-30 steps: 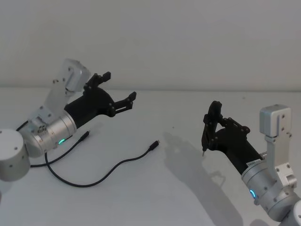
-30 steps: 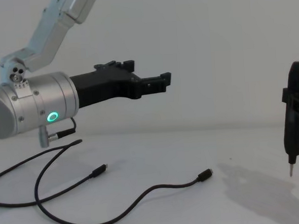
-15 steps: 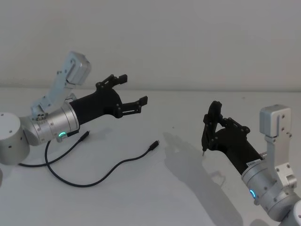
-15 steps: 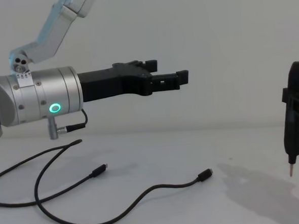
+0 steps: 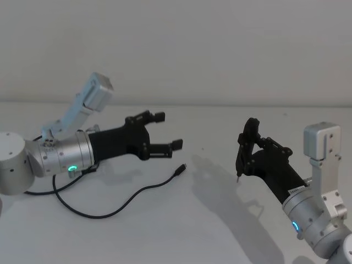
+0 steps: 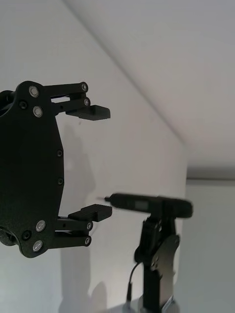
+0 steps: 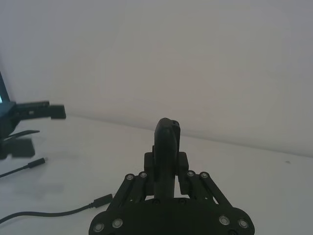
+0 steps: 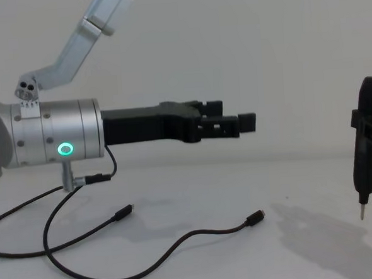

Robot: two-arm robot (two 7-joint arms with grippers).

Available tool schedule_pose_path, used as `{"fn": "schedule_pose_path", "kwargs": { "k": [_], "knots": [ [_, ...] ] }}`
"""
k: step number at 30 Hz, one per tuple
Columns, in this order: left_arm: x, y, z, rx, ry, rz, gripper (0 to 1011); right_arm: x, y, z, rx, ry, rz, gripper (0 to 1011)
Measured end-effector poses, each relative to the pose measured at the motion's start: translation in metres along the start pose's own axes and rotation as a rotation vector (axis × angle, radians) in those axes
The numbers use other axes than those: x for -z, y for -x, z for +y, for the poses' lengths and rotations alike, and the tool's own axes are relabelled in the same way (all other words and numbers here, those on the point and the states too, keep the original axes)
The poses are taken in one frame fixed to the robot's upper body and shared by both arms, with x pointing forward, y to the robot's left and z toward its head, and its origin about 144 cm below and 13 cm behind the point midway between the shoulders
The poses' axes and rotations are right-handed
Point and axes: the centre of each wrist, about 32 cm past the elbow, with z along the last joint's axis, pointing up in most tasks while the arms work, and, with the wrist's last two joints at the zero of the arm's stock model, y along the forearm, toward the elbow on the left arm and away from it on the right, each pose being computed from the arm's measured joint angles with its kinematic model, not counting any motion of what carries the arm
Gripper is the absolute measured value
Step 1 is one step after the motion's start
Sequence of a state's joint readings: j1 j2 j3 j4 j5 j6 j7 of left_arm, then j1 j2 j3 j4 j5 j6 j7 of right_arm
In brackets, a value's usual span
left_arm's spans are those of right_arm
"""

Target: Pick up the data cable with the one hand.

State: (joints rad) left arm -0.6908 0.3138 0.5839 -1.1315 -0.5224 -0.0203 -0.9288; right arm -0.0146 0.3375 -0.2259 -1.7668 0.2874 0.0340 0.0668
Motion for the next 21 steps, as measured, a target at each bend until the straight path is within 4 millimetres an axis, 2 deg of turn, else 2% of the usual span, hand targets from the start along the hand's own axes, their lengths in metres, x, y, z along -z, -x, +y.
{"fn": "schedule_pose_path", "kwargs": {
  "k": [9,21],
  "knots": [
    [0.005,0.015,0.002,0.004,-0.05,0.017,1001,0.0,0.0,0.0,0.0,0.0,0.0,275],
    [0.005,0.046,-0.002,-0.116,-0.124,-0.023,1001,0.0,0.0,0.0,0.0,0.0,0.0,275]
  ]
}}
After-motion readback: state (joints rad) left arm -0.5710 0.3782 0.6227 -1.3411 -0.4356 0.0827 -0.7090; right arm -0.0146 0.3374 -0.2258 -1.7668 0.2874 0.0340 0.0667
